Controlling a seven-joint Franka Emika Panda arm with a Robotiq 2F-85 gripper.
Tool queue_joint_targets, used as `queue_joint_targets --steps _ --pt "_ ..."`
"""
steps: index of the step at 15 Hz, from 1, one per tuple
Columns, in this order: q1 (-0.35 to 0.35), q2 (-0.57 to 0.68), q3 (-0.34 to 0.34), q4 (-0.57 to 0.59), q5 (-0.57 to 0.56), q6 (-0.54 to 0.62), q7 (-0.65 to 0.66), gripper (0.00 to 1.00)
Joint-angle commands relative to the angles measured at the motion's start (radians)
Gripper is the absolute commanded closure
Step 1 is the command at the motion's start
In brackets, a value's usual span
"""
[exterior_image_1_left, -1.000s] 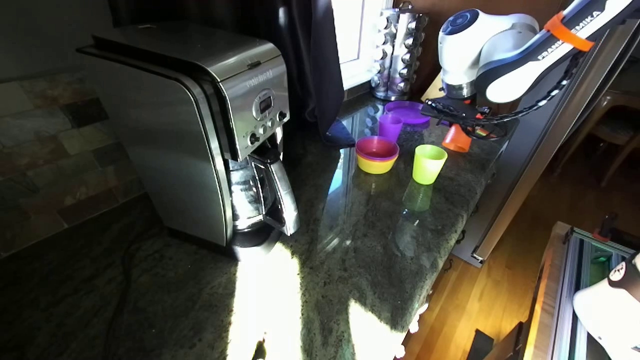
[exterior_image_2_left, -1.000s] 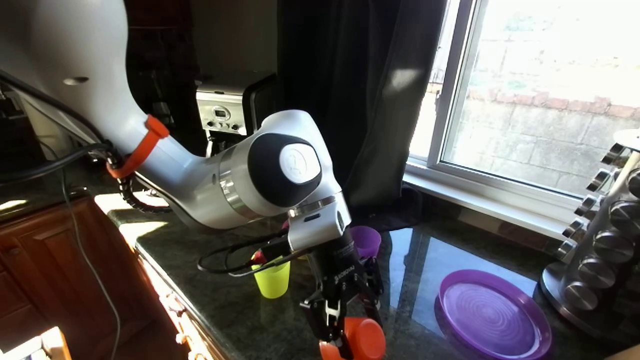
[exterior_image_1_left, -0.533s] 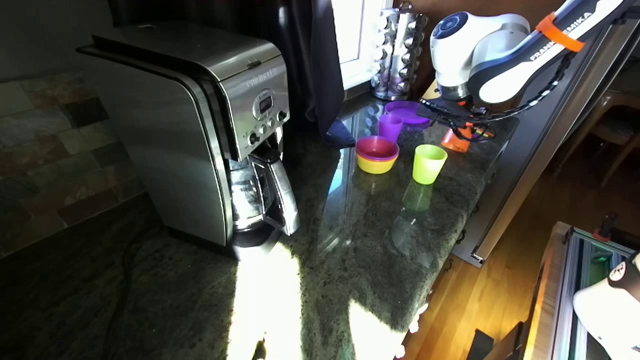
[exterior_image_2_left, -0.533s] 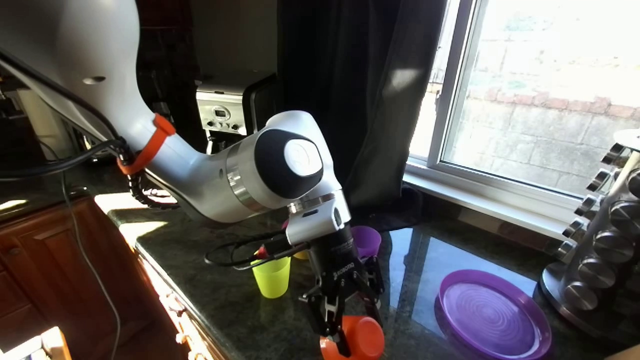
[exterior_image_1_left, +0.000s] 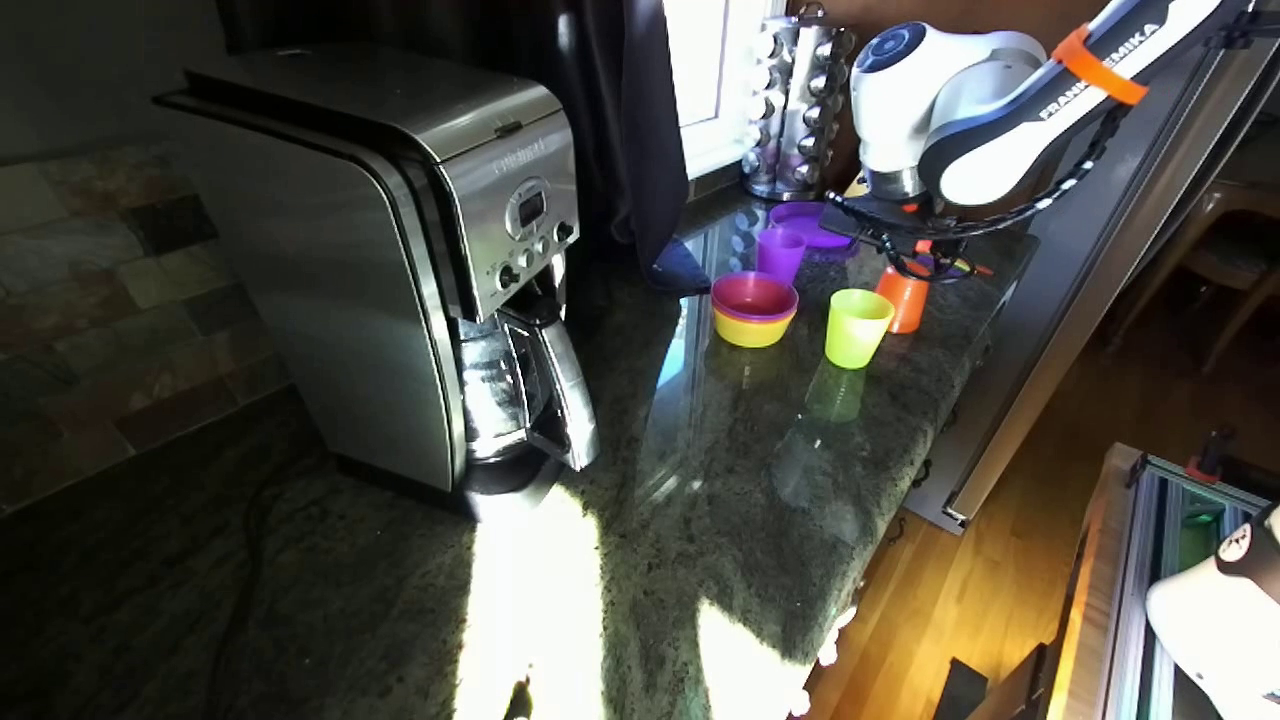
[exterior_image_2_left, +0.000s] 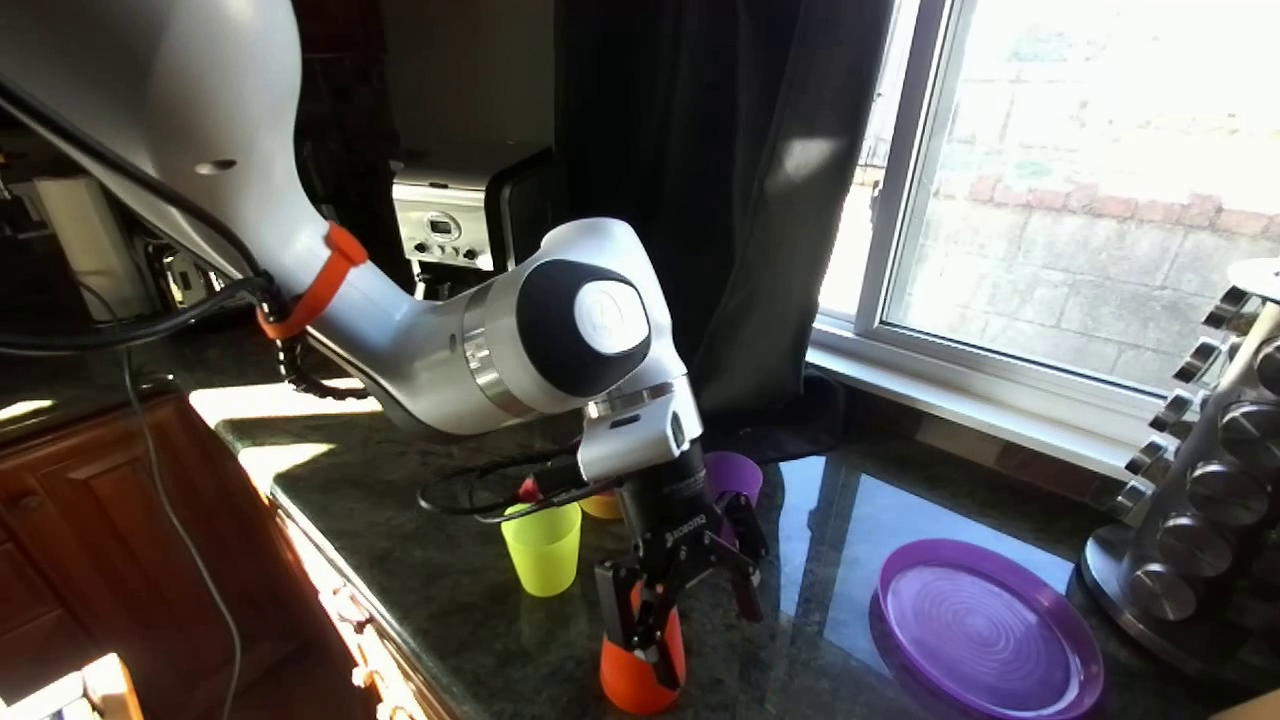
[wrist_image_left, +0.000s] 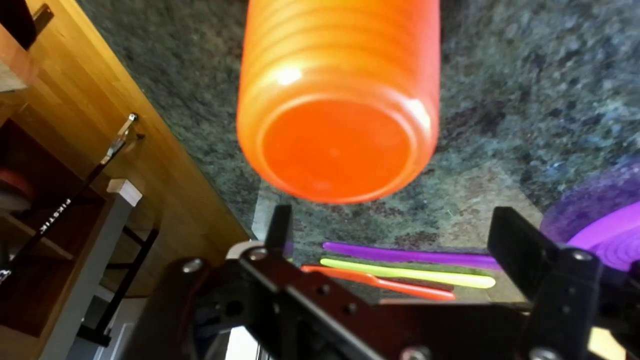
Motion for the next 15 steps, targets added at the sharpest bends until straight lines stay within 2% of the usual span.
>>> queue_joint_targets --steps 1,3,6,12,13,15 --pt "-0.03 -0.02 -0.01 0.004 0.186 0.056 -0.203 0.0" --pt "-0.047 -0.045 -0.015 -0.015 0.316 0.094 -0.365 0.0" --pt "-0.056 -0.069 -0.024 -0.035 0.433 0.088 -0.598 0.0" --pt "-0.082 -0.115 -0.053 -0.025 0.572 0.03 -1.037 0.0" --pt "-0.072 -0.074 -0.046 -0.004 0.516 0.056 -0.909 0.0" --pt "-0.082 -0.088 -0.051 -0.004 0.54 0.052 -0.989 0.0"
